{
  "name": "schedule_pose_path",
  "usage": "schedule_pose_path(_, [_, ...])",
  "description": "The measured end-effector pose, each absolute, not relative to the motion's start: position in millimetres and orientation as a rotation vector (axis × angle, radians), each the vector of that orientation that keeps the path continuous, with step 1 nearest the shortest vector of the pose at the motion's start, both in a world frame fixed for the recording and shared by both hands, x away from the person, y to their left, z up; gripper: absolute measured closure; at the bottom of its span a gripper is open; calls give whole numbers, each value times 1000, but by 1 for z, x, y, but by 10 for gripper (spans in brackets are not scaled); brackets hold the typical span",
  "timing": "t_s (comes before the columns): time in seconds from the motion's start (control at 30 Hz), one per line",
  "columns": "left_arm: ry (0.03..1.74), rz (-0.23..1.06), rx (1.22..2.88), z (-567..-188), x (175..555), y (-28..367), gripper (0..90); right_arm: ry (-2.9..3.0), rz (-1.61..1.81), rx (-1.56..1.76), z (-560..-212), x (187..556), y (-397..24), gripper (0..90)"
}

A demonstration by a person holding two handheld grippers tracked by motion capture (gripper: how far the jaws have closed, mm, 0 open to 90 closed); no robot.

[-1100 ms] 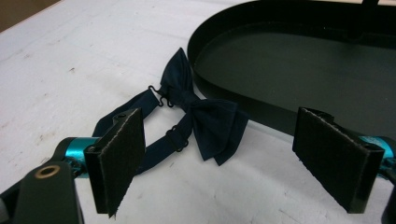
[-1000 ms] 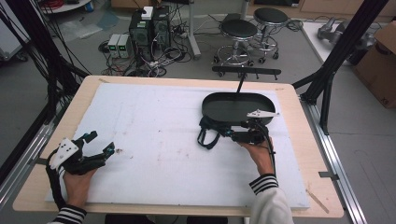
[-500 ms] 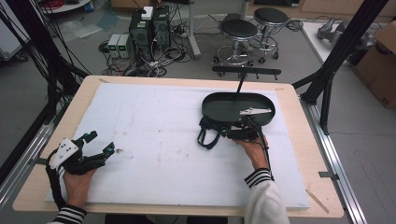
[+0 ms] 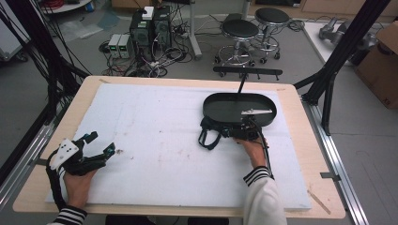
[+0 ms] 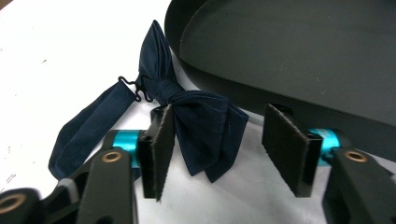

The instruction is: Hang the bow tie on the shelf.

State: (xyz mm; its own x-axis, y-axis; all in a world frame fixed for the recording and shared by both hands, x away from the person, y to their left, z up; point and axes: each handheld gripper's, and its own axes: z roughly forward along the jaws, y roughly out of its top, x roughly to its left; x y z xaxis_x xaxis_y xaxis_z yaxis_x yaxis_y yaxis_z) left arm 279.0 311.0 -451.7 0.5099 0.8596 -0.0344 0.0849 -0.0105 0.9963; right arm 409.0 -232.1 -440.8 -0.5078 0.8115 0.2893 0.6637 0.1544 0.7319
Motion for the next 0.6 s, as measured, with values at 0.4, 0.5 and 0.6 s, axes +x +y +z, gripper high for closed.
schedule_pose_path(0.4, [869,755,1466,-452,279,311,158,2282,1274,1444,-444,410,-228,656])
schedule_pose_path(0.5, [869,755,1465,-452,279,311,158,2283,1322,1490,-445,410,-228,707])
schedule_pose_path(0.6, [869,754,1466,-452,279,311,158,2274,1349,1511,-445,410,-229,777])
